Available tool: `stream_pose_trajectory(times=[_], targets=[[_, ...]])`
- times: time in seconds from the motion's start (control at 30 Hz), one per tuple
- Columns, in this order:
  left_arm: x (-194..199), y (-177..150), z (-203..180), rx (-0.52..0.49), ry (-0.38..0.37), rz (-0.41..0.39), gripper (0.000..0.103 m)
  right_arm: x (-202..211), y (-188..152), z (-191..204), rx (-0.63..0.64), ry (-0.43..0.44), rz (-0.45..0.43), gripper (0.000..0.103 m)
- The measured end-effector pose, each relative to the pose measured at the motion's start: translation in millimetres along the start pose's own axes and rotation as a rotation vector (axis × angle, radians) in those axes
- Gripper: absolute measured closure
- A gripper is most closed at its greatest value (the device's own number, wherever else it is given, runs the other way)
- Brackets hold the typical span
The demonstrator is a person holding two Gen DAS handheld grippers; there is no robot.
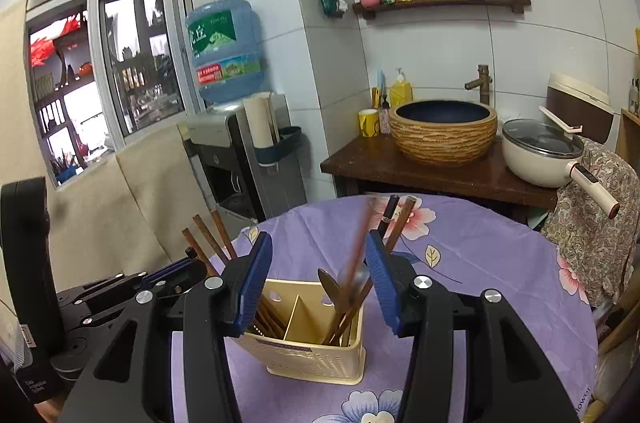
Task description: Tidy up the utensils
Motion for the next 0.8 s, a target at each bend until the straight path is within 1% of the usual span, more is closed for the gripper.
stream_pose_trajectory(times=[0.03,0.07,0.1,0.13,0.17,0.2,0.23,0.27,0.3,0.33,0.37,0.4,0.43,0.5,0.6,0.63,0.73,0.8], targets=[[9.6,-5.7,-0.1,-0.006,-0.001,-0.023,0.071,4.6,-1.7,-0.6,0.003,0.002,-0.01,0.052],[19.9,-13.1,0.2,-0.006,-0.007,-0.049,0.058,11.8,-5.9,-0.8,0.008,0.003,-0.025,0.047],[27.9,-18.7,0.7,-0.003,-0.007,-0.07,0.031,19.2,-12.0,-0.6,0.016,0.0,-0.038,0.043],[40.8,-28.8,2.4,0.005,0.002,-0.115,0.016,24.9,-18.1,0.1,0.025,-0.011,-0.047,0.041],[54.4,-40.6,4.3,0.015,0.018,-0.168,0.015,33.1,-28.1,1.2,0.04,-0.027,-0.061,0.038],[66.9,-53.6,5.1,0.014,0.033,-0.209,0.014,42.3,-39.8,3.5,0.059,-0.023,-0.082,0.033],[76.2,-66.2,4.7,0.003,0.044,-0.231,0.01,49.6,-49.8,5.4,0.08,-0.02,-0.099,0.03],[83.6,-77.7,4.9,-0.004,0.054,-0.242,0.007,60.2,-67.6,8.5,0.113,-0.03,-0.124,0.024],[92.0,-93.9,5.4,-0.006,0.062,-0.253,0.006,68.3,-82.0,9.9,0.134,-0.045,-0.143,0.021],[97.7,-105.4,6.2,-0.003,0.067,-0.258,0.006,76.4,-95.3,10.1,0.146,-0.055,-0.16,0.02],[104.7,-120.2,7.6,0.003,0.07,-0.261,0.006,87.5,-114.8,9.7,0.152,-0.065,-0.187,0.016],[112.7,-138.5,8.7,0.009,0.072,-0.263,0.006,95.1,-128.3,8.2,0.148,-0.07,-0.203,0.013],[117.7,-151.0,9.9,0.01,0.076,-0.259,0.006,104.4,-146.0,6.2,0.141,-0.076,-0.218,0.012],[129.3,-181.4,12.3,0.03,0.086,-0.244,0.006,119.1,-173.4,-0.2,0.104,-0.088,-0.228,0.007],[145.1,-218.5,12.8,0.06,0.084,-0.232,0.006,141.1,-209.1,-5.6,0.068,-0.103,-0.239,0.006],[148.7,-226.8,12.2,0.063,0.084,-0.229,0.006,149.3,-221.2,-4.8,0.079,-0.12,-0.247,0.006],[163.7,-251.3,5.5,0.059,0.067,-0.216,0.006,168.4,-241.3,3.2,0.159,-0.16,-0.263,0.006],[181.9,-263.2,-0.2,0.017,0.069,-0.231,0.006,183.2,-250.5,5.6,0.162,-0.17,-0.262,0.006]])
Point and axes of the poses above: each gripper's, at about its wrist camera, not at the fingertips, and x roughly against the way its jaws point, z to its left, y to its top, the point moved 4 cm from there along -x, roughly the way its jaws point, and after that the axes turned 8 degrees about -x, right-handed, at the moved point
